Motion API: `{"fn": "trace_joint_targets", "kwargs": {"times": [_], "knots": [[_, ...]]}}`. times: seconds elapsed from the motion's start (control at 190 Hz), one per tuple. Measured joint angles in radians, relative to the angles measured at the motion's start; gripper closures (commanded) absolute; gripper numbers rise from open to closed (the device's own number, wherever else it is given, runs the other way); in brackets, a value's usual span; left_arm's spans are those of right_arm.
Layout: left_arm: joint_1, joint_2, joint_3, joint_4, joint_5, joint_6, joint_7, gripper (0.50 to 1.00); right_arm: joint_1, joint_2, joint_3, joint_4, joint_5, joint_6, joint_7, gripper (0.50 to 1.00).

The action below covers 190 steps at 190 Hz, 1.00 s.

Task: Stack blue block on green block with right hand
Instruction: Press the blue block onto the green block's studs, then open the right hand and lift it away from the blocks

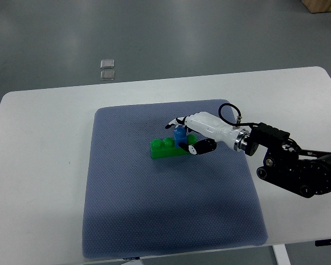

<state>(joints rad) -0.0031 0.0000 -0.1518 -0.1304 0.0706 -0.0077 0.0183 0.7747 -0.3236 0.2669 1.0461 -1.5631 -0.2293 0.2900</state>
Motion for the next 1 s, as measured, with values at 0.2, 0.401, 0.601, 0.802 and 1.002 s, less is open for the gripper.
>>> {"fn": "trace_joint_targets", "kwargs": {"times": [0.2,0.401,0.601,0.802,1.002], "knots": [[0.0,0.0,0.0,0.0,0.0,0.0,0.0,0.5,0.0,0.001,0.0,-0.001,0.0,-0.001,0.0,1.0],[0.0,0.0,0.0,0.0,0.0,0.0,0.0,0.5,0.0,0.002,0.0,-0.001,0.001,-0.003,0.0,1.0],[0.0,0.0,0.0,0.0,0.0,0.0,0.0,0.5,-0.001,0.003,0.001,-0.001,0.005,-0.005,-0.002,0.822],[0.0,0.0,0.0,0.0,0.0,0.0,0.0,0.5,-0.003,0.003,0.002,-0.001,0.012,-0.005,-0.002,0.736],[0.0,0.0,0.0,0.0,0.0,0.0,0.0,0.5,-0.002,0.003,0.003,0.0,0.019,-0.005,0.001,0.671]]}}
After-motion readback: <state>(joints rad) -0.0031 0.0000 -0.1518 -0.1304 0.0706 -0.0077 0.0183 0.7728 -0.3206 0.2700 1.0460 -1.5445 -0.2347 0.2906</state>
